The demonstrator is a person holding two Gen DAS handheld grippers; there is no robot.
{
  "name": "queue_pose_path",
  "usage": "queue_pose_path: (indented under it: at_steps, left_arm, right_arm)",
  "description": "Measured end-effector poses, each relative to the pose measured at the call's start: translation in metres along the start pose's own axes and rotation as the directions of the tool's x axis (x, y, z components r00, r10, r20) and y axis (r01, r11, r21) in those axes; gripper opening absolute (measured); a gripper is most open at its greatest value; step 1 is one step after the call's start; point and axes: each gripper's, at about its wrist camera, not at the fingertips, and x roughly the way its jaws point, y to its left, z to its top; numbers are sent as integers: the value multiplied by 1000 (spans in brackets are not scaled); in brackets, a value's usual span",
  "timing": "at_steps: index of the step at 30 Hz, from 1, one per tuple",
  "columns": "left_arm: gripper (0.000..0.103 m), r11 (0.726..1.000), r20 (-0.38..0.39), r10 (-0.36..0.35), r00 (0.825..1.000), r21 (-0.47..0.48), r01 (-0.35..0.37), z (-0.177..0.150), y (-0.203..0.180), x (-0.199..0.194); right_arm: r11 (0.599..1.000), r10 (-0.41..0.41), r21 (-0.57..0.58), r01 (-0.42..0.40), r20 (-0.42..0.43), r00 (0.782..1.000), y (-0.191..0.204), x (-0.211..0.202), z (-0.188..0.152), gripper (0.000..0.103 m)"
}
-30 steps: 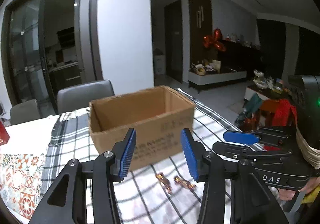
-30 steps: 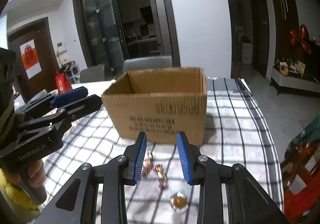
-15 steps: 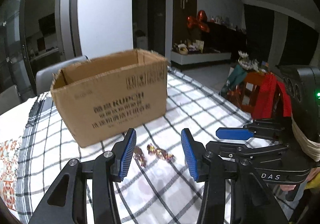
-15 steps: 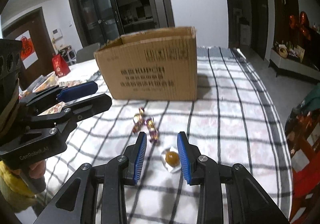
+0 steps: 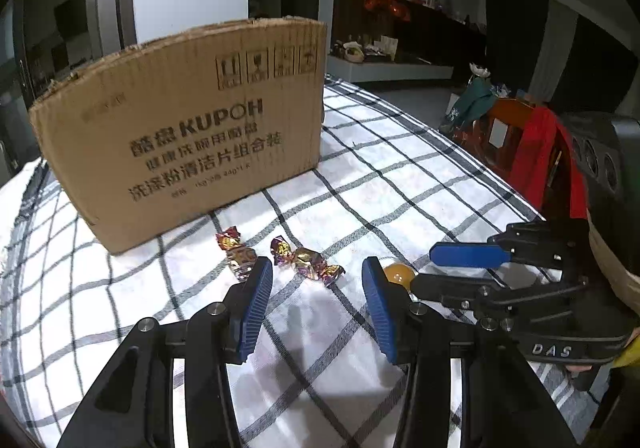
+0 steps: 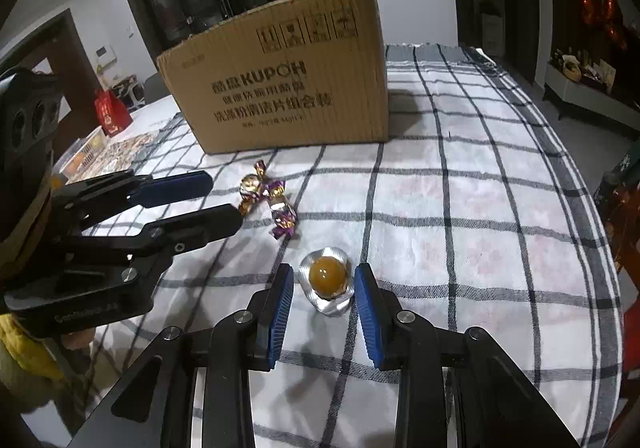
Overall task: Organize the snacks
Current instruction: 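Grasp the orange blister candy with right tool while left tool grasps a purple foil chocolate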
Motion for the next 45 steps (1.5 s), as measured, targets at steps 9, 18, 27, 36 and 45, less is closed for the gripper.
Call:
queue_pose_path:
  at_steps: [9,18,27,36,45]
  left_arm:
    - [45,998,-27,-44,999,-56,42,10,4,22]
    - [44,996,-77,-30,997,-84,24,8,8,44]
    - [32,995,-97,-8,995,-104,-2,5,12,55]
    - [28,994,-73,6,997,-111,-14,6,11,41]
    - [28,994,-14,23,1000,-103,-24,11,4,4]
  right_arm:
    - [1000,17,15,-17,-12,1000,-5,8,3,33]
    - [1000,23,4,-23,-33,999,-4,20,3,33]
    - [1000,15,-9,-16,-29,999,-3,25,5,28]
    - [1000,4,6,-4,4,1000,-2,16,6,28]
    - [1000,-3,-3,3,63,998,5,-9,16,28]
